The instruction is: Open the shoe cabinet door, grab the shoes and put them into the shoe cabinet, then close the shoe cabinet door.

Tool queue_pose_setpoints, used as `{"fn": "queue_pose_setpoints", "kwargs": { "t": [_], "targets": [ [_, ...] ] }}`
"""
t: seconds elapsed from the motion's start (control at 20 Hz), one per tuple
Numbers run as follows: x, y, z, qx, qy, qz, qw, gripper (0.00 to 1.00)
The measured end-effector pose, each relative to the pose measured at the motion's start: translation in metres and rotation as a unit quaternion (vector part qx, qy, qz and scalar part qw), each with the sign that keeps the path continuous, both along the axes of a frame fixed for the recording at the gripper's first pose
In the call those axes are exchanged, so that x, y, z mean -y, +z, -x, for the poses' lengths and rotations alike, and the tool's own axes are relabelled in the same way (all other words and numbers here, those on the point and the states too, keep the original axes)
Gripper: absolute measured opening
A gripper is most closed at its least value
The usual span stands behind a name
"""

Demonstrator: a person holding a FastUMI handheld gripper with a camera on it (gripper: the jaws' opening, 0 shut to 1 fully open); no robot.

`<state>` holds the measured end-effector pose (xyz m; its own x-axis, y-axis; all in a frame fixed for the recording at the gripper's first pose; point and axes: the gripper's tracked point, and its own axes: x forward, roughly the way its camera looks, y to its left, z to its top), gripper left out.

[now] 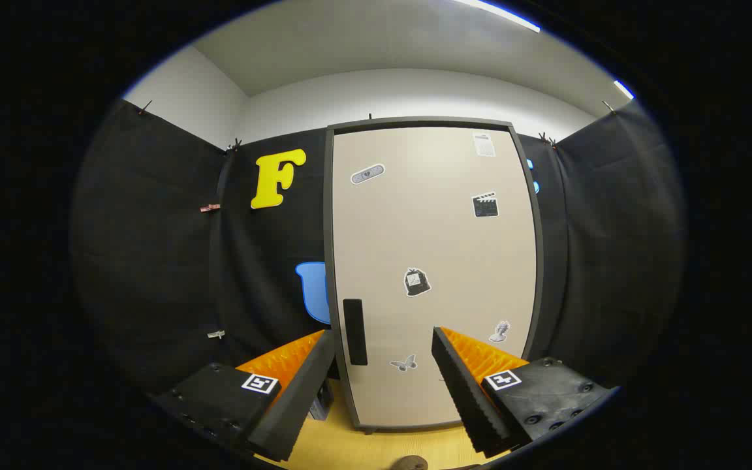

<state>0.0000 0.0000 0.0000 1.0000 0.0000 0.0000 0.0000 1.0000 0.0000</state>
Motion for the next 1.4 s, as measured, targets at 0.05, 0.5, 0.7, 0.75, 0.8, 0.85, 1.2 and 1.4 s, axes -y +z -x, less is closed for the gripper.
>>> {"fn": "queue_pose_setpoints", "kwargs": {
  "t": [0.05,0.5,0.7,0.75,0.8,0.85,1.2,1.4],
  "targets": [
    [-0.002,0.000,-0.001,0.000,0.001,0.001,1.000,0.99],
    [-0.011,-0.007,-0.017,-0.006,0.004,0.005,1.000,0.99],
    [-0.017,-0.011,-0.026,-0.007,0.006,0.009,1.000,0.99],
    [-0.018,-0.013,-0.029,-0.008,0.007,0.009,1.000,0.99],
    [-0.019,-0.015,-0.033,-0.010,0.007,0.009,1.000,0.99],
    [-0.021,-0.017,-0.036,-0.011,0.007,0.008,1.000,0.99],
    [-0.029,-0.041,-0.079,-0.026,0.006,0.006,1.000,0.99],
    [-0.033,-0.057,-0.110,-0.032,-0.002,0.009,0.999,0.99]
  ]
}}
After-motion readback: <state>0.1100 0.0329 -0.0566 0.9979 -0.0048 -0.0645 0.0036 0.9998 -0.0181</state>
